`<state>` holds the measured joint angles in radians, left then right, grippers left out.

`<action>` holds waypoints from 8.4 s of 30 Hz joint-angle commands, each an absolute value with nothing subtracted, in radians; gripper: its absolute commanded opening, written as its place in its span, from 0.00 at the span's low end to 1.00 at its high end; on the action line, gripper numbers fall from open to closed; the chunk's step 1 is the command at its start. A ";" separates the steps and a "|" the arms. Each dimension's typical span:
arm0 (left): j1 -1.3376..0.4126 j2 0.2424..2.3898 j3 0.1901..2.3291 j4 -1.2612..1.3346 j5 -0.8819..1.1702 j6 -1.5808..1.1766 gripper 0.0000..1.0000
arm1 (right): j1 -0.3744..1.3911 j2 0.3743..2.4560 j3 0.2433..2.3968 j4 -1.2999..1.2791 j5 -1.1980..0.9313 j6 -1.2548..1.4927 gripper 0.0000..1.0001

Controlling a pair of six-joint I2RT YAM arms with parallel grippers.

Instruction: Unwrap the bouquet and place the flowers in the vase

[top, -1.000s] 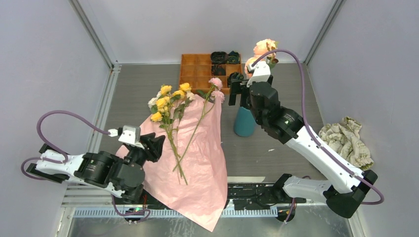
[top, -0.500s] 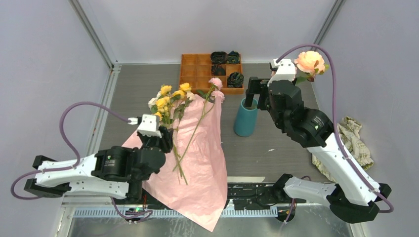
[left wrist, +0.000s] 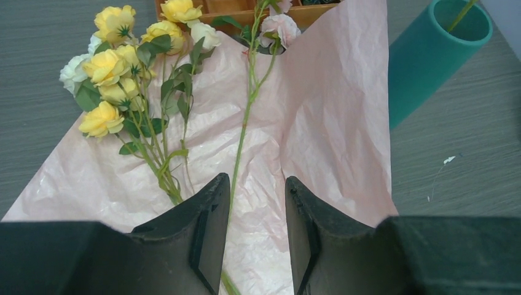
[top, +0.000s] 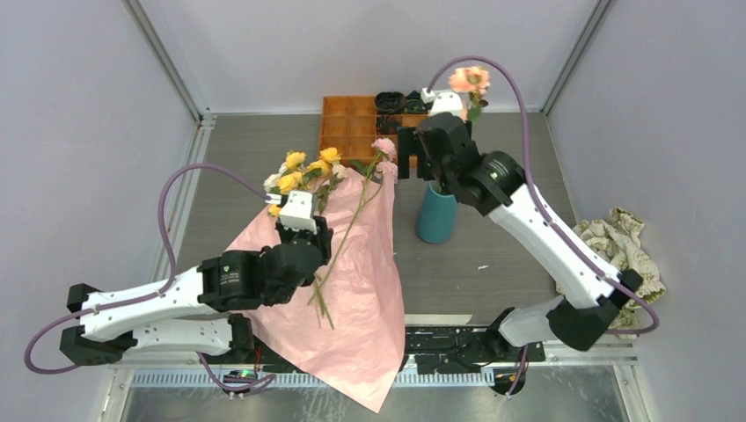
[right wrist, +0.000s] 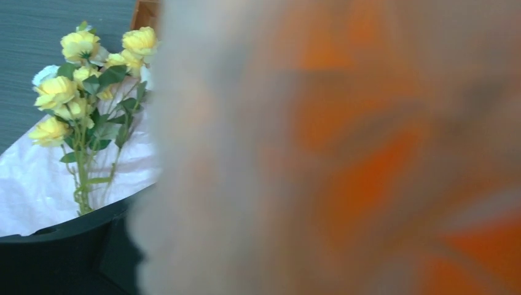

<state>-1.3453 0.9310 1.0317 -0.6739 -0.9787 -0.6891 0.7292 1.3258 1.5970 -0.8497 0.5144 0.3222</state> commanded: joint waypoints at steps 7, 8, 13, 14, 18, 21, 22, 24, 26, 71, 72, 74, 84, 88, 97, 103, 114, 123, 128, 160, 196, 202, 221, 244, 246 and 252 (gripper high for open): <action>-1.217 0.989 1.017 -0.492 -0.782 -0.619 0.38 | 0.676 1.525 1.929 -1.186 0.316 0.392 0.92; -1.211 0.994 1.015 -0.485 -0.774 -0.616 0.38 | 0.673 1.529 1.933 -1.206 0.321 0.392 0.91; -1.185 1.011 1.017 -0.467 -0.736 -0.608 0.38 | 0.666 1.539 1.940 -1.301 0.325 0.375 0.88; -1.181 1.013 1.016 -0.466 -0.731 -0.608 0.38 | 0.666 1.545 1.943 -1.320 0.329 0.371 0.88; -1.171 1.017 1.012 -0.460 -0.718 -0.608 0.38 | 0.660 1.555 1.936 -1.365 0.325 0.353 0.85; -1.167 1.019 1.010 -0.456 -0.709 -0.609 0.37 | 0.656 1.572 1.939 -1.395 0.302 0.336 0.82; -1.165 1.019 1.008 -0.454 -0.708 -0.609 0.37 | 0.655 1.575 1.939 -1.404 0.294 0.331 0.82; -1.162 1.020 1.007 -0.453 -0.704 -0.609 0.37 | 0.655 1.579 1.932 -1.418 0.264 0.313 0.81; -1.156 1.020 1.006 -0.454 -0.698 -0.609 0.37 | 0.655 1.575 1.916 -1.429 0.239 0.295 0.81; -0.738 1.918 1.677 -0.654 -0.311 -0.328 0.56 | 0.656 0.823 1.501 -0.923 0.361 0.402 0.99; -0.738 1.926 1.664 -0.631 -0.303 -0.333 0.55 | 0.656 0.826 1.499 -0.927 0.368 0.401 0.99; -0.737 1.941 1.641 -0.591 -0.296 -0.344 0.55 | 0.656 0.832 1.493 -0.934 0.381 0.400 0.99; -0.709 2.095 1.719 -0.598 -0.282 -0.330 0.55 | 0.655 0.832 1.470 -0.943 0.387 0.408 0.99; -0.689 2.148 1.737 -0.598 -0.265 -0.333 0.55 | 0.656 0.819 1.460 -0.944 0.391 0.411 0.99; -0.672 2.193 1.742 -0.605 -0.235 -0.331 0.36 | 0.656 0.801 1.434 -0.940 0.409 0.417 1.00; -0.672 2.145 1.723 -0.609 -0.229 -0.334 0.03 | 0.656 0.793 1.418 -0.935 0.408 0.425 0.99; -0.672 1.845 1.609 -0.624 -0.297 -0.425 0.00 | 0.655 0.758 1.406 -0.941 0.413 0.442 0.99; -0.673 1.441 1.555 -0.637 -0.362 -0.477 0.00 | 0.656 0.727 1.398 -0.939 0.423 0.449 0.99; -0.675 1.228 1.516 -0.502 -0.205 -0.505 0.00 | 0.656 0.706 1.397 -0.941 0.419 0.455 0.99; -0.873 1.715 2.080 0.455 0.317 -0.479 0.00 | 0.656 0.491 1.382 -0.939 0.467 0.375 0.99; -0.802 1.832 1.639 0.726 0.276 -0.482 0.05 | 0.655 0.484 1.223 -0.781 0.477 0.333 0.99; -0.811 1.806 1.559 0.701 0.238 -0.492 0.37 | 0.656 0.480 1.215 -0.778 0.473 0.347 0.99; -0.934 1.359 1.212 0.372 -0.067 -0.307 0.51 | 0.655 0.491 1.220 -0.758 0.392 0.397 0.99; -1.121 0.540 1.137 -0.497 -0.990 -0.352 0.45 | 1.160 1.226 1.618 -0.601 0.324 0.352 0.98; -1.121 0.516 1.136 -0.513 -1.003 -0.362 0.45 | 1.198 1.335 1.689 -0.637 0.324 0.371 0.98; -1.122 0.479 1.177 -0.624 -1.027 -0.411 0.44 | 1.206 1.638 1.842 -0.731 0.261 0.461 0.93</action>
<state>-1.1229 0.4973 1.1263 -0.5335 -0.9718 -0.3607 1.2140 1.5177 1.7546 -0.6769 0.2382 0.4183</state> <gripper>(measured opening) 0.441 0.949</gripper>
